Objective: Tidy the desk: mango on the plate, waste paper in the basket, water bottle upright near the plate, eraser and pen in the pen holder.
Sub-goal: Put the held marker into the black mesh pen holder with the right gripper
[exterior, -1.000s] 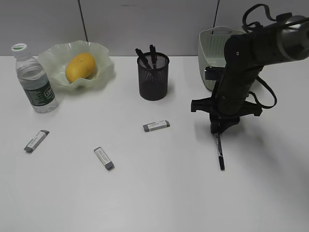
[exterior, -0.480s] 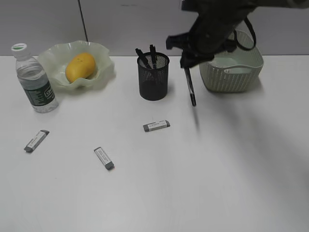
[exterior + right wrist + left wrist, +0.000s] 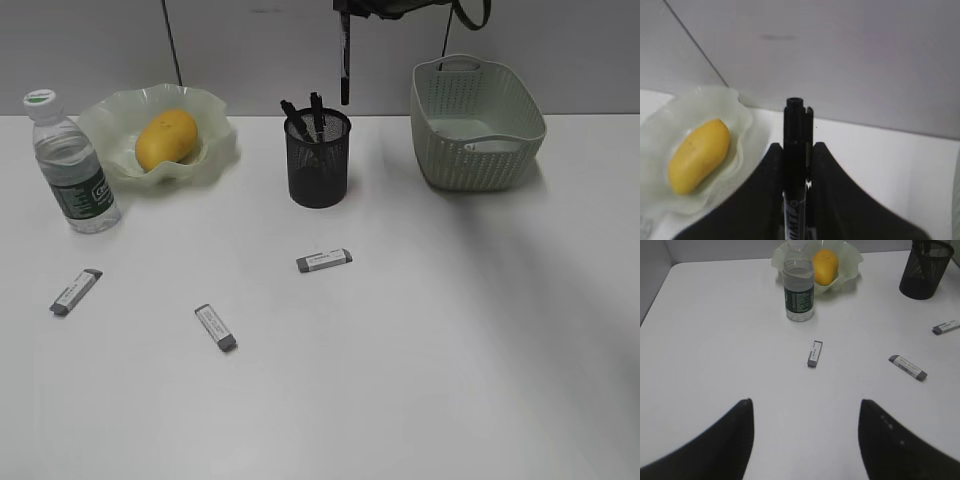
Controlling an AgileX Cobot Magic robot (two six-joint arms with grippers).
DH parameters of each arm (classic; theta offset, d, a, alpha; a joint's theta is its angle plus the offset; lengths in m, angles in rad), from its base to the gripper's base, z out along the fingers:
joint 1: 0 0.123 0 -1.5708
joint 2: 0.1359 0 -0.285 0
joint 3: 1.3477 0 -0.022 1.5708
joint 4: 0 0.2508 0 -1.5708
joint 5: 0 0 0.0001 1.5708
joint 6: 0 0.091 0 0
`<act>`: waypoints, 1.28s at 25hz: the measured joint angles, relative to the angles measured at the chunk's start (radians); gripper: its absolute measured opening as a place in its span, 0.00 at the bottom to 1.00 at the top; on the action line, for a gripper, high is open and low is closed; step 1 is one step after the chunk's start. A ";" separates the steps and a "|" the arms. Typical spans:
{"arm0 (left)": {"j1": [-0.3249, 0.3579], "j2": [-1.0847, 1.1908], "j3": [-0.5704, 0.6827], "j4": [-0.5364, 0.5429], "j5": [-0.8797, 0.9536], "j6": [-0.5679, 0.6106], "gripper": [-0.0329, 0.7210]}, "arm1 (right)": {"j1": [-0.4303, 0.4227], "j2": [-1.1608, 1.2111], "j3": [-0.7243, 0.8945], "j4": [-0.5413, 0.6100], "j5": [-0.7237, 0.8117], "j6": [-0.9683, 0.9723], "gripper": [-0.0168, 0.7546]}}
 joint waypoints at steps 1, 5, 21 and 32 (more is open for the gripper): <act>0.000 0.000 0.000 0.000 0.000 0.000 0.71 | 0.000 0.007 0.000 0.000 -0.035 -0.001 0.21; 0.000 0.000 0.000 0.000 0.000 0.000 0.71 | 0.002 0.050 0.000 0.000 -0.112 -0.002 0.21; 0.000 0.000 0.000 0.000 0.000 0.000 0.71 | 0.019 0.160 0.000 -0.011 -0.143 -0.003 0.29; 0.000 0.000 0.000 0.000 0.000 0.000 0.70 | 0.019 0.127 0.000 -0.023 0.063 -0.021 0.59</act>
